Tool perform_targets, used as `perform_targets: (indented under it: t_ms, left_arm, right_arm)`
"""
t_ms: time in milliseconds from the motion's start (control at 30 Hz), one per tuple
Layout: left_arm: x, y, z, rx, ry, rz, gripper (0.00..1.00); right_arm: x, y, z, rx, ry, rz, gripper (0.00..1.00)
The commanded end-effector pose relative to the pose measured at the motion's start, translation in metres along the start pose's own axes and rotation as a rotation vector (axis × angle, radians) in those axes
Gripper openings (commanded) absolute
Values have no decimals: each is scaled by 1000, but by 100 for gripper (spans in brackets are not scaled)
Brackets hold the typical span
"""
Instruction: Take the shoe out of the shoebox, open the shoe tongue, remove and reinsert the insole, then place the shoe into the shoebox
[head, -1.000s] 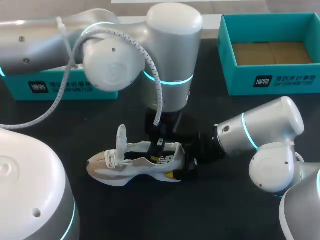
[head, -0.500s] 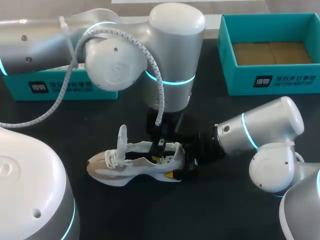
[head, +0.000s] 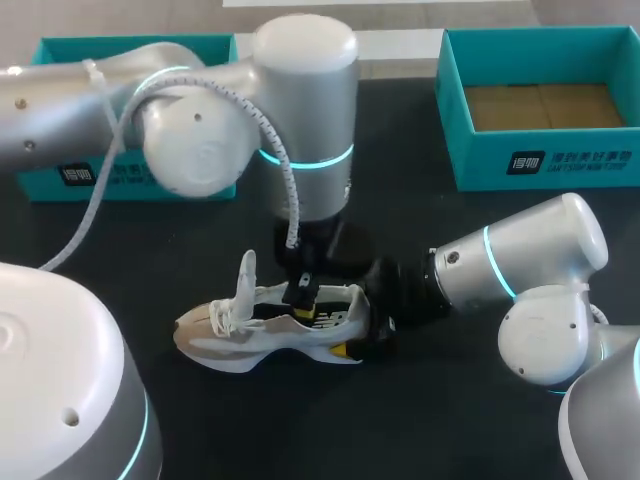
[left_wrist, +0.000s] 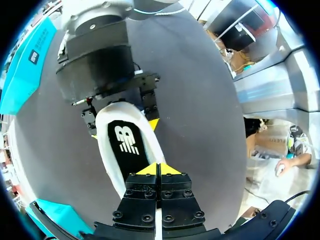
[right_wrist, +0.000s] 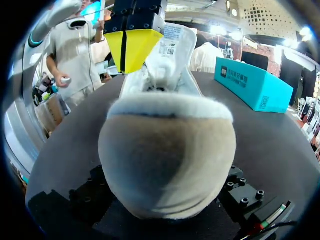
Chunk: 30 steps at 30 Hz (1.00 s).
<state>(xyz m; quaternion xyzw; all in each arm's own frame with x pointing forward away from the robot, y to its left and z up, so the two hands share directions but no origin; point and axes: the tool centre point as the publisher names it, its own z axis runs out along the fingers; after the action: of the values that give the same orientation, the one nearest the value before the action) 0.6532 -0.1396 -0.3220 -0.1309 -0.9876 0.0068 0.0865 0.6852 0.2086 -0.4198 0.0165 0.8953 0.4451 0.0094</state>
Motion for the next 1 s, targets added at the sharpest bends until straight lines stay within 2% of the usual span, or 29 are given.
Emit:
perform_targets:
  t_ms: [33, 233, 500, 700, 1000]
  left_arm:
    - [-7, 3, 12, 47, 2, -5, 0]
    - [-14, 1, 19, 37, 7, -14, 0]
    - [-19, 6, 41, 64, 8, 0, 0]
    - [-18, 10, 51, 97, -10, -12, 0]
    - [-10, 6, 61, 111, 26, 1, 0]
  right_arm:
    - [3, -1, 3, 1, -3, -1, 0]
    - [3, -1, 3, 1, -3, -1, 0]
    - [3, -1, 3, 1, -3, -1, 0]
    - [3, -1, 3, 1, -3, -1, 0]
    - [3, -1, 3, 1, -3, -1, 0]
